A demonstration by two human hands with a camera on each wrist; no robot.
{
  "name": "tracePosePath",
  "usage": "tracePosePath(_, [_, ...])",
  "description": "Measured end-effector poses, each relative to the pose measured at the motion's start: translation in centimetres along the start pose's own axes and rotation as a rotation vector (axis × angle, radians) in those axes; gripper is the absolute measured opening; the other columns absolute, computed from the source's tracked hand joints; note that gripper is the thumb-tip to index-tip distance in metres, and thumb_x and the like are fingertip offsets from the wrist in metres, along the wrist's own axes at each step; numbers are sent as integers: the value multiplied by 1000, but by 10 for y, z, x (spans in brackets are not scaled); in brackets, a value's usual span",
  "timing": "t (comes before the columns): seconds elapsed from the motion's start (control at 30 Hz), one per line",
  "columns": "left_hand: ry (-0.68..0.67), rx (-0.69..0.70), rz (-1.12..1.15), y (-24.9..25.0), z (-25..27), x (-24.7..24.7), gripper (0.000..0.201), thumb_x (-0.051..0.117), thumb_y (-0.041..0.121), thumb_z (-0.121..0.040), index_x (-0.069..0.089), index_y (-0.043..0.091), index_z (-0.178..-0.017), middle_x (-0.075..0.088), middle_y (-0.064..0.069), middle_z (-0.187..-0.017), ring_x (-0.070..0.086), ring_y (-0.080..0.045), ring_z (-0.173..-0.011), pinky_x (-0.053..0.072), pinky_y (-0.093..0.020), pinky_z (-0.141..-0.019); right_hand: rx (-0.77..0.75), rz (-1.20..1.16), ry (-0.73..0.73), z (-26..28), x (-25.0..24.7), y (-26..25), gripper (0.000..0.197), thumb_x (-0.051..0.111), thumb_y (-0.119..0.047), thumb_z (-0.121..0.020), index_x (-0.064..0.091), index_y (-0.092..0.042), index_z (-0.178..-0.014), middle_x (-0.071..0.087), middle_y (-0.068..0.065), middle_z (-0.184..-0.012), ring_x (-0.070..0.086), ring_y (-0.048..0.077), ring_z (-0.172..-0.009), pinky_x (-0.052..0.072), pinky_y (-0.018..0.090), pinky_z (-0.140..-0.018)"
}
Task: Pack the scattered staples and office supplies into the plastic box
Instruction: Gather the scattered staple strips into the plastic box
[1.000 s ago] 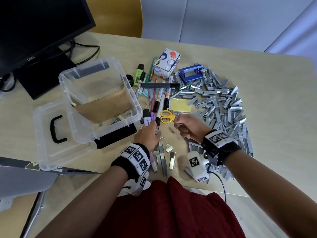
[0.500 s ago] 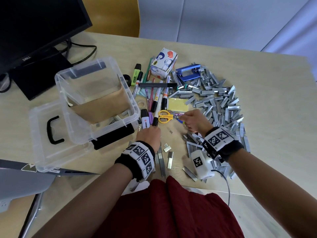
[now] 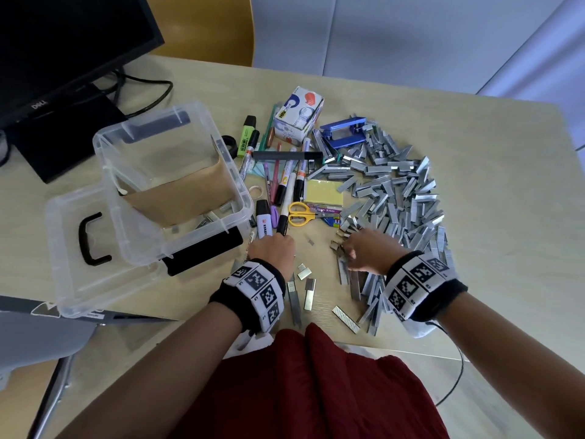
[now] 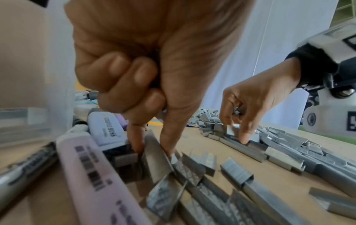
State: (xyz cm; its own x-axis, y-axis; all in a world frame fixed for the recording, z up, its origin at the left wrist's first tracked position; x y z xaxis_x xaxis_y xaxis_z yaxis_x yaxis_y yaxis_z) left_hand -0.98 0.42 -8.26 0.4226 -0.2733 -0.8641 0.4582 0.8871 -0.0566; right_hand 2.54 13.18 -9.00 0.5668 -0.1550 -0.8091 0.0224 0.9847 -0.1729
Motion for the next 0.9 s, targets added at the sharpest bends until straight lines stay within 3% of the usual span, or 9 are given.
tracePosePath(0.07, [5,-3,6,0,0,-1,26,45,11,-95,52,10,-120,59,-7,-120,58,-25,-111,44,-33,-83,-21,-128,37,-3,-3,3,16,59,-25,-87,64,-11,-92,61,0,-90,56,15,-85,49,32,-88])
tracePosePath(0.13, [6,3,24,0,-1,-1,26,43,10,-95,52,9,-120,59,-8,-119,58,-26,-111,44,-33,-83,-3,-317,53,-6,-6,9,20,58,-22,-88,61,-2,-84,55,0,-74,49,10,-65,47,21,-69])
tracePosePath(0.2, [-14,8,61,0,-3,2,25,43,11,-95,52,8,-118,59,-9,-119,57,-27,-111,44,-34,-84,51,-630,34,-6,-6,13,23,52,-17,-91,53,-2,-74,45,0,-61,40,10,-52,37,21,-53])
tracePosePath(0.33, [-38,19,186,-3,-5,3,22,44,18,-94,54,6,-109,60,-10,-111,57,-30,-105,43,-35,-80,163,-1488,-49,-3,5,17,26,37,-12,-91,43,-9,-66,43,2,-58,30,10,-43,24,22,-46])
tracePosePath(0.47, [0,30,434,-7,-5,-9,22,46,28,-91,50,7,-89,50,-5,-79,54,-29,-88,37,-32,-70,89,-1894,-85,-10,1,9,20,40,-20,-71,48,-13,-55,46,3,-53,37,13,-40,32,15,-37])
tracePosePath(0.53, [21,54,672,-7,-5,-18,22,49,28,-90,51,6,-83,48,-2,-69,52,-25,-74,36,-28,-66,50,-1945,-66,-13,-7,7,19,41,-23,-70,50,-12,-58,50,6,-54,41,14,-41,35,15,-37])
tracePosePath(0.67, [45,97,1130,-12,-1,-46,18,52,18,-91,54,4,-80,48,-3,-66,47,-10,-51,41,-20,-55,20,-1907,-54,-17,-28,-9,18,45,-26,-87,45,-13,-75,50,4,-57,42,13,-41,36,17,-37])
tracePosePath(0.8, [83,119,1407,-29,17,-80,25,47,8,-91,40,9,-67,25,-4,-62,31,-16,-52,33,-10,-41,-32,-1769,-32,-19,-64,-43,21,42,-24,-93,42,-13,-75,46,0,-52,37,10,-37,29,16,-33])
tracePosePath(0.9, [178,105,1516,-62,33,-106,25,47,8,-93,46,11,-68,31,-2,-58,34,-8,-44,32,-16,-41,-143,-1606,-22,-22,-96,-82,15,41,-20,-94,47,-10,-85,45,-2,-51,36,9,-36,26,15,-34])
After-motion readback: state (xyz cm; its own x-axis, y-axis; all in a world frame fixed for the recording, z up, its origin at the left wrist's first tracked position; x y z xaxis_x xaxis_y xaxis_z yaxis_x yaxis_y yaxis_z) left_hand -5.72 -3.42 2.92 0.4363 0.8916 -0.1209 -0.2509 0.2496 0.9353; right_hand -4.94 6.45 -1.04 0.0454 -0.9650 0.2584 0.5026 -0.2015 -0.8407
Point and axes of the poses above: each hand's wrist, its own z-axis away from the middle knuckle, its own x-axis out of the palm, y = z × x, the point moved 10 cm from there along -z, towards the middle knuckle
